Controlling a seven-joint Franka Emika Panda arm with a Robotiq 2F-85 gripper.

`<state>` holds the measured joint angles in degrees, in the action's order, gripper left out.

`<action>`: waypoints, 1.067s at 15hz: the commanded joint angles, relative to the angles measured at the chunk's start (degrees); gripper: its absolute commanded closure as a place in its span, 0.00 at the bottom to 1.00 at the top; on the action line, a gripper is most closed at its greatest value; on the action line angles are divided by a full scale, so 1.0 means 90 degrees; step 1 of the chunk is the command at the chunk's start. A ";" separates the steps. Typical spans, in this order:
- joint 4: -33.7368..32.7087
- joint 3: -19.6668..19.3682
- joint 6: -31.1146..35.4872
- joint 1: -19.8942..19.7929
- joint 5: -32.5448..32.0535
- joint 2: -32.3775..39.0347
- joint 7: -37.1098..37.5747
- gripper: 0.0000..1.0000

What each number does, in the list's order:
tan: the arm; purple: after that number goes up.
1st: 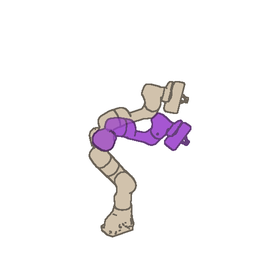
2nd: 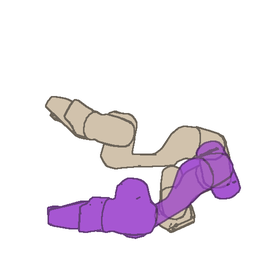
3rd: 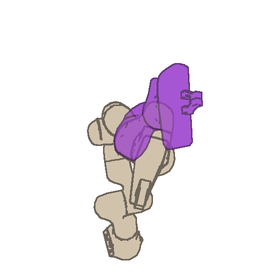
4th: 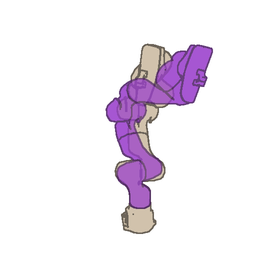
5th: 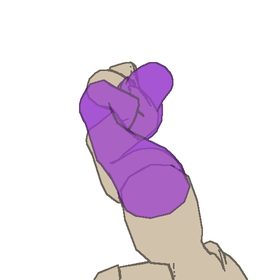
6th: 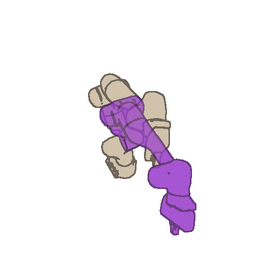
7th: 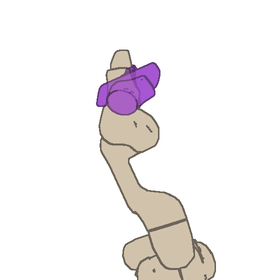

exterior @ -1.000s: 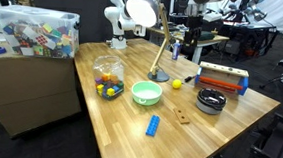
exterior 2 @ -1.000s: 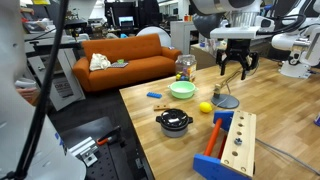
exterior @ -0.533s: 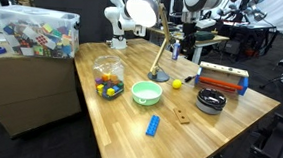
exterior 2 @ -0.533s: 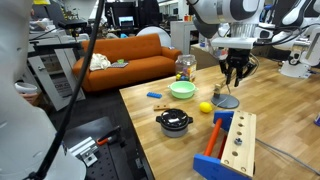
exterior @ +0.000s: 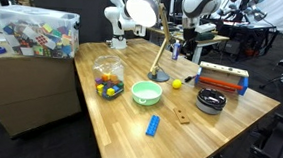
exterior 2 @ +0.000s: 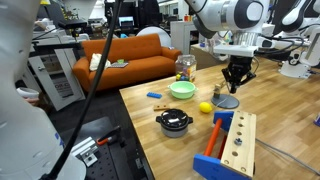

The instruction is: Turn off the desk lamp switch

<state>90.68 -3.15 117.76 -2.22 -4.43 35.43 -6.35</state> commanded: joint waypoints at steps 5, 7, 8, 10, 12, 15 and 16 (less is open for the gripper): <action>-0.0533 -0.0078 -0.0351 -0.0057 -0.0140 0.0408 0.0064 1.00; -0.0632 -0.0083 -0.0365 -0.0076 -0.0136 0.0501 0.0041 1.00; -0.0679 -0.0078 -0.0377 -0.0086 -0.0133 0.0545 0.0013 1.00; -0.0767 -0.0069 -0.0409 -0.0095 -0.0127 0.0632 -0.0008 1.00; -0.0801 -0.0026 -0.0451 -0.0123 -0.0070 0.0651 -0.0075 1.00; -0.0642 -0.0031 -0.0223 -0.0094 -0.0077 0.0583 0.0002 0.99; -0.0664 -0.0029 -0.0240 -0.0094 -0.0077 0.0583 -0.0002 0.99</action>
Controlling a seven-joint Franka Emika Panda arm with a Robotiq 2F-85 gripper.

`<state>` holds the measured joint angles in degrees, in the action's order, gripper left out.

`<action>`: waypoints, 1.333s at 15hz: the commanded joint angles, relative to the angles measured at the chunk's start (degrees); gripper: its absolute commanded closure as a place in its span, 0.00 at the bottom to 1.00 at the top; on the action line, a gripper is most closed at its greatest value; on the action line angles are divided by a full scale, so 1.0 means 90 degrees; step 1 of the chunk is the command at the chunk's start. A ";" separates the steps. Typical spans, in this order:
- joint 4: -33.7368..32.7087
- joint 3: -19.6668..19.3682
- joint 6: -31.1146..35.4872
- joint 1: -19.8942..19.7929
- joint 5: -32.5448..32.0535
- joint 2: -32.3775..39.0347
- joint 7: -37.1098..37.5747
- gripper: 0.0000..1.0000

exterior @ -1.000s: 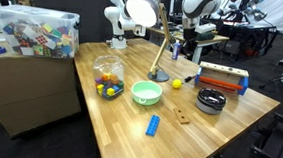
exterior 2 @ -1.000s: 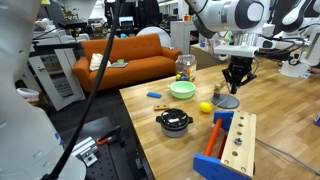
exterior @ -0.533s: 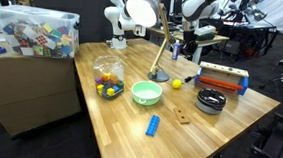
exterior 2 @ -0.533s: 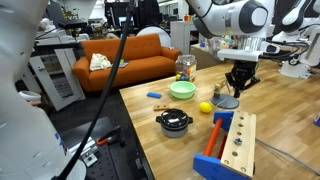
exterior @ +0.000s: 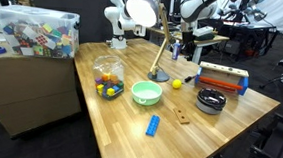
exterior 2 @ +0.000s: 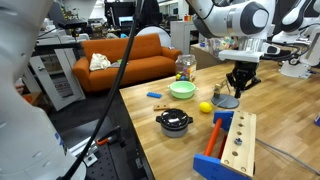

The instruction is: Turn off the desk lamp switch

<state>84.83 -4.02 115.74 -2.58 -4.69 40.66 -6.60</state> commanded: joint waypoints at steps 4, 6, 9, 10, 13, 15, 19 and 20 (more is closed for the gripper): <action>-0.0027 0.0070 -0.0061 -0.0055 -0.0048 0.0003 0.0023 0.99; -0.0028 0.0070 -0.0065 -0.0055 -0.0048 0.0003 0.0022 1.00; -0.0326 0.0066 -0.0225 -0.0060 -0.0014 0.0301 0.0107 1.00; -0.0435 0.0080 -0.0301 -0.0073 0.0014 0.0438 0.0107 1.00; -0.0780 0.0054 -0.0479 -0.0041 -0.0009 0.0874 0.0196 1.00; -0.1052 0.0028 -0.0619 -0.0011 -0.0044 0.1184 0.0272 1.00; -0.1574 0.0014 -0.0936 -0.0021 -0.0042 0.1616 0.0333 1.00; -0.1692 0.0008 -0.1018 -0.0020 -0.0049 0.1688 0.0337 1.00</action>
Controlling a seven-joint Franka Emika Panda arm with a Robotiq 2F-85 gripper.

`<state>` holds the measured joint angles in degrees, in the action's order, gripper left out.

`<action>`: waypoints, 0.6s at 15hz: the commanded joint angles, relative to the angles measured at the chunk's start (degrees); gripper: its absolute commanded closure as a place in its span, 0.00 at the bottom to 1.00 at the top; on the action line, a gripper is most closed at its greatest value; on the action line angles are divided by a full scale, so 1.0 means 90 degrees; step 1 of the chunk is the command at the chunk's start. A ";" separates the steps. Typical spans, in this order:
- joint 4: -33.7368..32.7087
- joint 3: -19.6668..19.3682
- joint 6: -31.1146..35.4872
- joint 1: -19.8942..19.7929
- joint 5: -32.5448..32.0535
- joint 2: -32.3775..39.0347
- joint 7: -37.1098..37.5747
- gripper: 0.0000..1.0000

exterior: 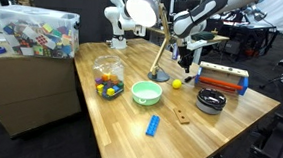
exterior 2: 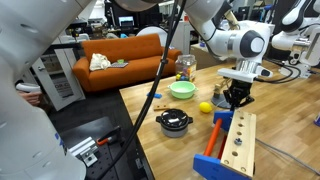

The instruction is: Turn off the desk lamp switch

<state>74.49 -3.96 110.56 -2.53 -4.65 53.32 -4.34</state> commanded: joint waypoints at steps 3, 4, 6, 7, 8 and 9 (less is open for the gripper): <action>-0.0844 0.0003 -0.0681 -0.0023 -0.0064 0.0474 0.0066 1.00; -0.0924 -0.0004 -0.0746 -0.0018 -0.0076 0.0535 0.0070 1.00; -0.1050 -0.0005 -0.0874 -0.0024 -0.0073 0.0668 0.0070 1.00; -0.1127 -0.0009 -0.0943 -0.0025 -0.0075 0.0742 0.0074 1.00; -0.1177 -0.0011 -0.0984 -0.0026 -0.0075 0.0808 0.0073 1.00; -0.1243 -0.0015 -0.1018 -0.0029 -0.0075 0.0870 0.0072 1.00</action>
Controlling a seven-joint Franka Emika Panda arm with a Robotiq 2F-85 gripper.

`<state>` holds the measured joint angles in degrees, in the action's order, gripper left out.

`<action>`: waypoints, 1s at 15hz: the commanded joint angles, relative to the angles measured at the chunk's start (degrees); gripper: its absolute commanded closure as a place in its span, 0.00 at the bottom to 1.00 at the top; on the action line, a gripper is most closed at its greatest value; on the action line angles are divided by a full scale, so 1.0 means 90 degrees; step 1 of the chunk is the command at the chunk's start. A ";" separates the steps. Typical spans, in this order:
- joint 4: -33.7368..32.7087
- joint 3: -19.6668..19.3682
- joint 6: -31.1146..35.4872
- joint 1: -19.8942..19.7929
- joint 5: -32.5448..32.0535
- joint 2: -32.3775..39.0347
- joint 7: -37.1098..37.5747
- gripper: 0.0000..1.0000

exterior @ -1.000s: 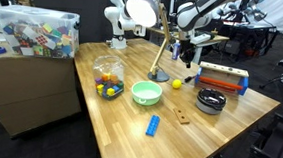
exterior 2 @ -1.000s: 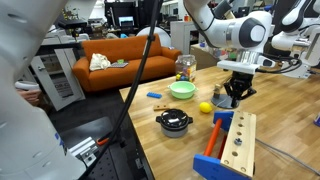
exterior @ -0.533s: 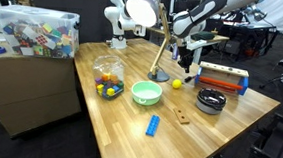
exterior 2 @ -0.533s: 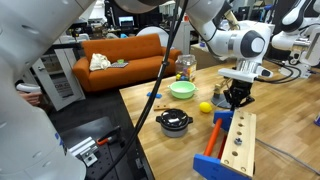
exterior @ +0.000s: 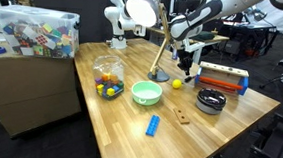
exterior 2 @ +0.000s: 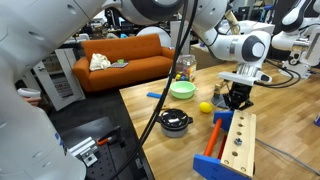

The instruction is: Turn off the desk lamp switch

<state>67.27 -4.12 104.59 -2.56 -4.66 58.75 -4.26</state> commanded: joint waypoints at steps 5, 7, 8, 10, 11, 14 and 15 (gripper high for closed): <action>-0.0788 -0.0023 -0.0551 -0.0059 -0.0070 0.0501 0.0042 1.00; -0.0921 -0.0039 -0.0613 -0.0066 -0.0082 0.0573 0.0035 1.00; -0.0977 -0.0048 -0.0651 -0.0072 -0.0086 0.0606 0.0030 1.00; -0.1065 -0.0055 -0.0732 -0.0084 -0.0088 0.0665 0.0017 1.00; -0.1101 -0.0056 -0.0758 -0.0088 -0.0088 0.0698 0.0013 1.00; -0.1209 -0.0054 -0.0823 -0.0093 -0.0085 0.0817 0.0002 1.00; -0.1257 -0.0054 -0.0870 -0.0095 -0.0085 0.0843 0.0001 1.00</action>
<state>59.53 -4.93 99.53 -3.07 -4.69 64.32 -4.26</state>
